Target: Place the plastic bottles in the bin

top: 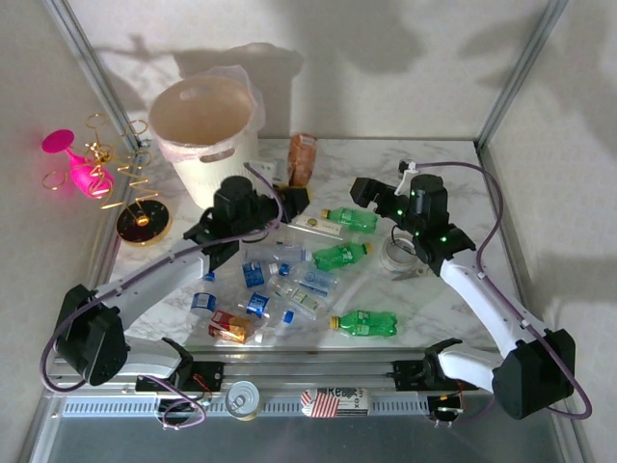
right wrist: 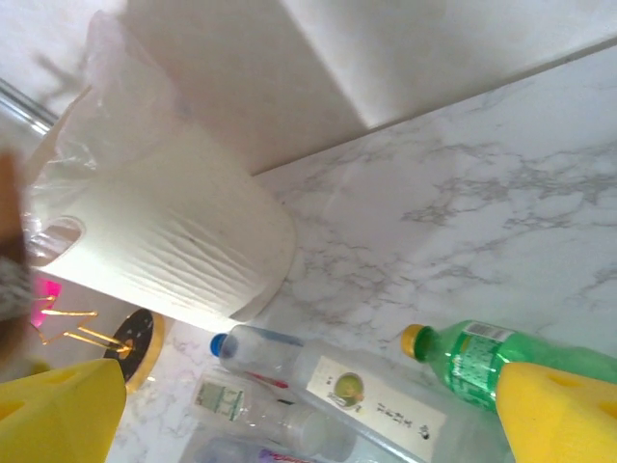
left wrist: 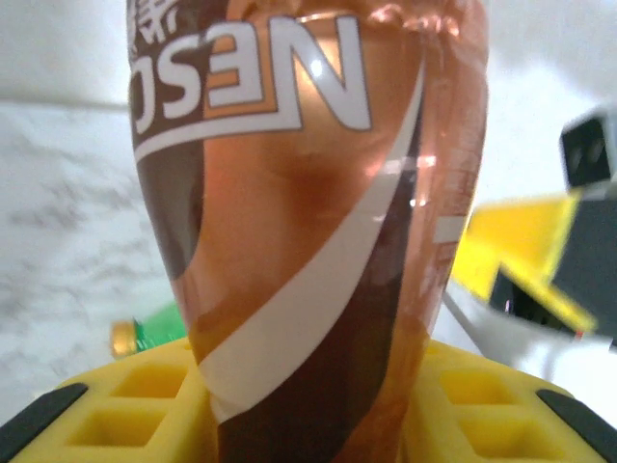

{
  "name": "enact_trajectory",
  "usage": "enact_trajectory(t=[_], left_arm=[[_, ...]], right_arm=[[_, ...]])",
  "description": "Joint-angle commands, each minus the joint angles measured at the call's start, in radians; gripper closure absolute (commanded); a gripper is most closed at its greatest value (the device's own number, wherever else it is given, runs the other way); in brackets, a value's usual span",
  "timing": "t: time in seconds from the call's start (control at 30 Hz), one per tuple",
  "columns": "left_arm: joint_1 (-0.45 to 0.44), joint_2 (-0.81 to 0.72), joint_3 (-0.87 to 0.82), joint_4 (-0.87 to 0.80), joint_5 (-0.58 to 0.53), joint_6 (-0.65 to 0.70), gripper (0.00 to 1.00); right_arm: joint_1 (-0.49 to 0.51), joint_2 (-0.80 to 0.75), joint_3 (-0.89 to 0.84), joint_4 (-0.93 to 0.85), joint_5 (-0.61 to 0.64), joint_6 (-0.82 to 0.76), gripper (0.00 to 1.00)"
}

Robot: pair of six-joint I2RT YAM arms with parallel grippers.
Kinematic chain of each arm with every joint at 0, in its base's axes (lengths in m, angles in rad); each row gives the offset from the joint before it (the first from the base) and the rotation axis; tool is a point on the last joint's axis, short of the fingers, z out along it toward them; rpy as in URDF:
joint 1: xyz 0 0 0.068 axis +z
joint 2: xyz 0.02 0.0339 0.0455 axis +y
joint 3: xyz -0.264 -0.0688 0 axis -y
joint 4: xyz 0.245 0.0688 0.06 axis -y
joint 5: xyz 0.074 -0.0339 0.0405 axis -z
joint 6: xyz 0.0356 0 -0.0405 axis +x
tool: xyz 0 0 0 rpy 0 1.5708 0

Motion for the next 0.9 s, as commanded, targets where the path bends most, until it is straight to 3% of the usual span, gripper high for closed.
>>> enact_trajectory(t=[0.0,0.07,0.33,0.53,0.87], left_arm=[[0.063,-0.027,0.106,-0.078,-0.042,0.048,0.94],[0.108,-0.015,0.172,-0.121,-0.061,0.056,1.0],[0.322,0.071,0.404,-0.23,-0.098,0.052,1.0],[0.453,0.157,0.463,-0.199,-0.129,0.019,1.0],[0.51,0.33,0.614,-0.33,-0.134,0.017,0.97]], right_arm=[[-0.011,-0.002,-0.037,0.041,-0.019,0.0,0.01],[-0.012,0.008,-0.044,0.045,-0.029,-0.002,0.01],[-0.011,-0.002,-0.101,0.077,-0.036,-0.009,0.01],[-0.012,-0.016,-0.126,0.058,-0.039,-0.023,0.01],[-0.011,-0.063,-0.166,0.029,-0.004,-0.026,0.01]])
